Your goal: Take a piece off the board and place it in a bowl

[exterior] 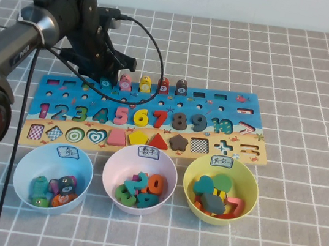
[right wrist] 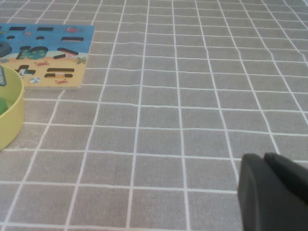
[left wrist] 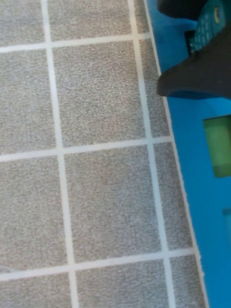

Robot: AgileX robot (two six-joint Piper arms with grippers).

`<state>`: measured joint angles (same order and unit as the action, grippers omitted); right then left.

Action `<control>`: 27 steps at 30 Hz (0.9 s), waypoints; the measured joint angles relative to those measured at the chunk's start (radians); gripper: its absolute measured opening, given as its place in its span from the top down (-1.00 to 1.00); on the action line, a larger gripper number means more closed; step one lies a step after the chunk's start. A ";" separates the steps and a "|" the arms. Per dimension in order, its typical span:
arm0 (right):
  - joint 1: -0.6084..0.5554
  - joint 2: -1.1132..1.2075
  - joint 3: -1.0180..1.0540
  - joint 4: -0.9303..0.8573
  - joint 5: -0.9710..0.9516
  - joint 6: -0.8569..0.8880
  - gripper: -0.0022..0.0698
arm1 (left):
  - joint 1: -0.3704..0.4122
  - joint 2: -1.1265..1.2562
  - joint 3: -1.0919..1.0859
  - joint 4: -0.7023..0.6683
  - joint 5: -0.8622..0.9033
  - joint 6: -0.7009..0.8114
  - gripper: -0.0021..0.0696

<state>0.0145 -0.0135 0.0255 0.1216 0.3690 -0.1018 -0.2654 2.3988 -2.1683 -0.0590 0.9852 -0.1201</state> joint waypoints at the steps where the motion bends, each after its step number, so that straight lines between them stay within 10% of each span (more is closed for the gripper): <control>1: 0.000 0.000 0.000 0.000 0.000 0.000 0.99 | 0.000 0.000 0.000 0.000 0.000 0.002 0.29; 27: 0.000 0.000 0.000 0.000 0.000 0.000 0.99 | -0.002 -0.025 0.000 0.000 0.060 0.018 0.29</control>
<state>0.0145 -0.0135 0.0255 0.1216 0.3690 -0.1018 -0.2675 2.3738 -2.1683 -0.0586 1.0454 -0.1020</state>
